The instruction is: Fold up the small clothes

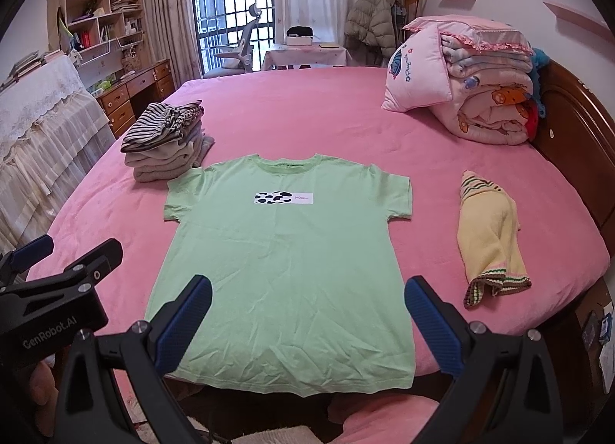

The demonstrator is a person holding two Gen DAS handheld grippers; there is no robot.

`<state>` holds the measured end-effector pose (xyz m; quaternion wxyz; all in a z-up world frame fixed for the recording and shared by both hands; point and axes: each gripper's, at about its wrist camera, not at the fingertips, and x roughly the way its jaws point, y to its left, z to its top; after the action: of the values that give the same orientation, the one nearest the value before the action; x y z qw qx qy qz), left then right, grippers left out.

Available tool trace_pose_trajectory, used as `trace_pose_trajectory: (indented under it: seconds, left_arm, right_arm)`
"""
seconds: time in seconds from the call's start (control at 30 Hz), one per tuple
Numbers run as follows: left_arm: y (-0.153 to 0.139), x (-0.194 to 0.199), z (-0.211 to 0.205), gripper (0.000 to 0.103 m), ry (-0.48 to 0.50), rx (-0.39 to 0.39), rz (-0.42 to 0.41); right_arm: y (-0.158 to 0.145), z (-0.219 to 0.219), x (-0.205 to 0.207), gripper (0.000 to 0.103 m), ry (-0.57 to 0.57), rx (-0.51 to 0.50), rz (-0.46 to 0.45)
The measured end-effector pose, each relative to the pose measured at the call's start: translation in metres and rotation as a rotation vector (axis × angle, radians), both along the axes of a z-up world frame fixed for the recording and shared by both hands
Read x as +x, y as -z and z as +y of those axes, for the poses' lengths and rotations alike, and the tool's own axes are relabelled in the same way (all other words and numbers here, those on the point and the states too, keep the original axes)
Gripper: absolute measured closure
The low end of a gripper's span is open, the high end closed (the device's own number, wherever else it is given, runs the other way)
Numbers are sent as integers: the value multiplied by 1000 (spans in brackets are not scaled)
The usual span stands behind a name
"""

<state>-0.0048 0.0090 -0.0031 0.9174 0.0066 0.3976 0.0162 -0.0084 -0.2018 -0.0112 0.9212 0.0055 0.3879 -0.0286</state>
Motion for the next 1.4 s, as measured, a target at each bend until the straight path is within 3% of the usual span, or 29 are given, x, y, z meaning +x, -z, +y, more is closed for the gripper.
trace_pose_trajectory:
  seconds: [0.47, 0.53, 0.73, 1.4]
  left_arm:
    - [2, -4, 4, 1, -5, -8, 2]
    - [2, -4, 4, 1, -6, -7, 2]
    - [2, -4, 5, 1, -6, -7, 2]
    - [7, -6, 9, 1, -2, -5, 22]
  right_arm:
    - [5, 4, 1, 8, 10, 14, 12]
    - [5, 1, 0, 16, 23, 22, 7]
    - [10, -3, 2, 23, 30, 48, 28]
    - [12, 1, 7, 24, 2, 58, 33]
